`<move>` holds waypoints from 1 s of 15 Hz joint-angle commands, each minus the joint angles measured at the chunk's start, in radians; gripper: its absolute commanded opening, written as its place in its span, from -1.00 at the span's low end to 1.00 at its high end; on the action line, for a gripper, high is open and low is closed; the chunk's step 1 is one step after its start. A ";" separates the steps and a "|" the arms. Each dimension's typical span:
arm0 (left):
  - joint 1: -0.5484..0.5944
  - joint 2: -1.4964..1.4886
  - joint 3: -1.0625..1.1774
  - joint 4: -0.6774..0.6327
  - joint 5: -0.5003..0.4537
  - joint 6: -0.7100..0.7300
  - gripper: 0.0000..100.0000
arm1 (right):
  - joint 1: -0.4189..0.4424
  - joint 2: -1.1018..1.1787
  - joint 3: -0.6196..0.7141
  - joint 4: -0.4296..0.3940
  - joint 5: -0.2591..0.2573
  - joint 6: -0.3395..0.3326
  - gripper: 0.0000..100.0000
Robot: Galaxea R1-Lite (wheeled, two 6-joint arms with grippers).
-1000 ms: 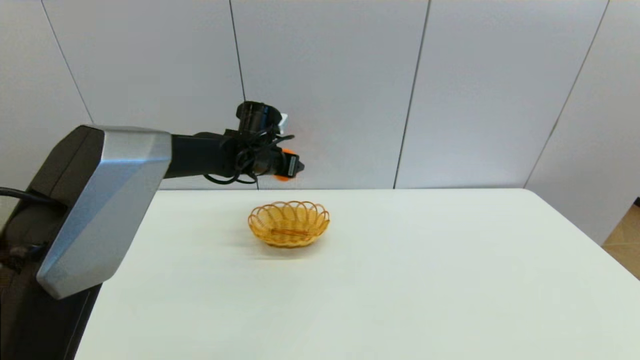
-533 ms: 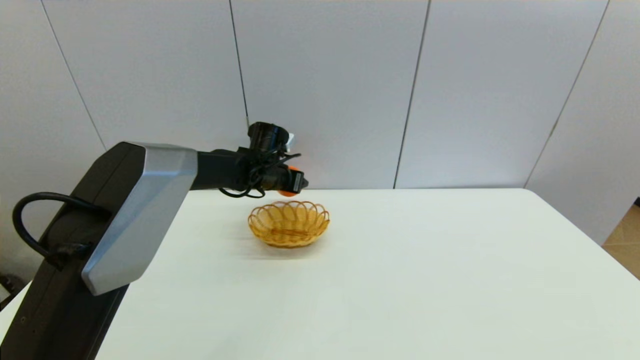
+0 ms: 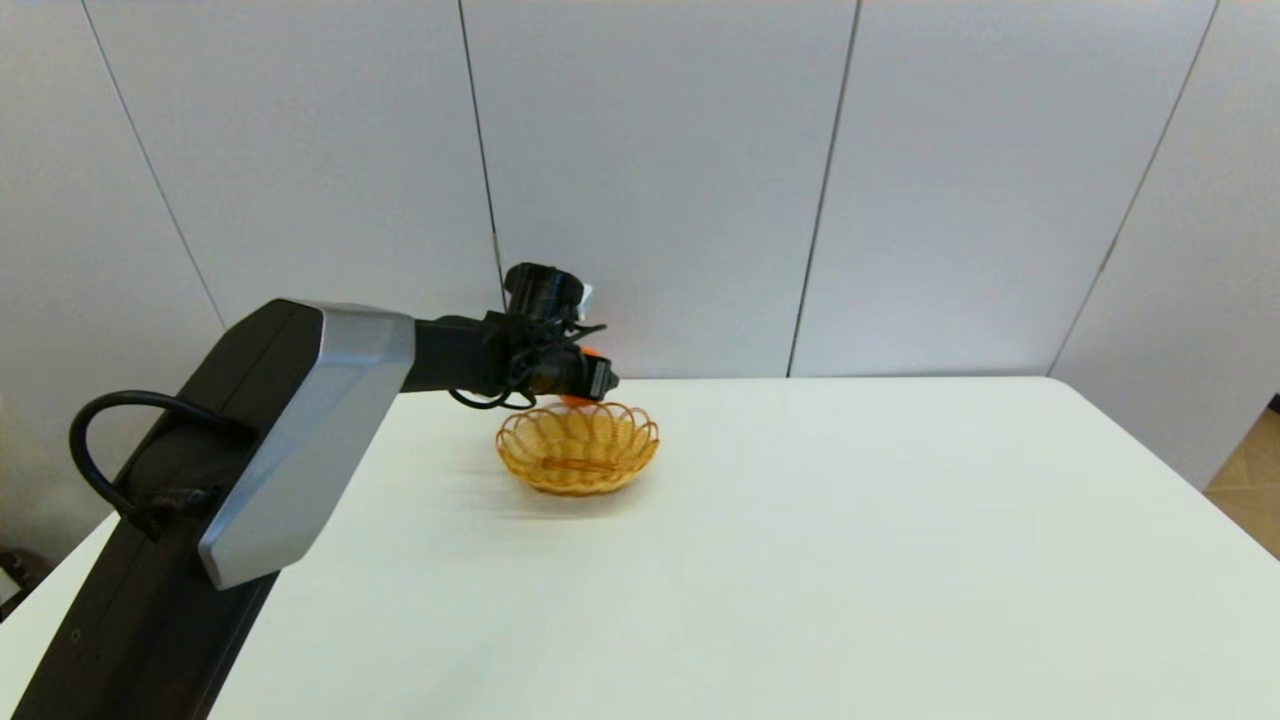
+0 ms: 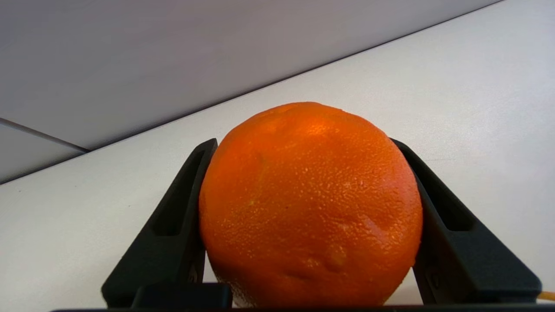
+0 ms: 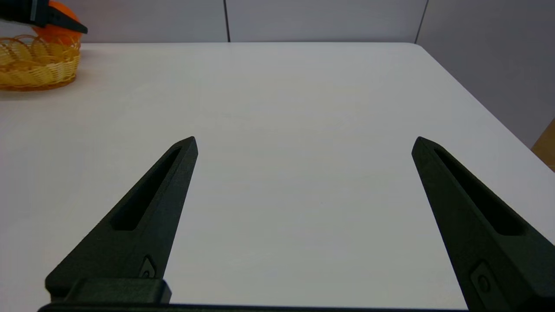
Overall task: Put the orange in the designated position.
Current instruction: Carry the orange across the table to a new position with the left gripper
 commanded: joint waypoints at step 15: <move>-0.008 -0.070 0.000 -0.015 0.000 0.001 1.00 | 0.000 0.000 0.000 -0.001 0.000 0.000 1.00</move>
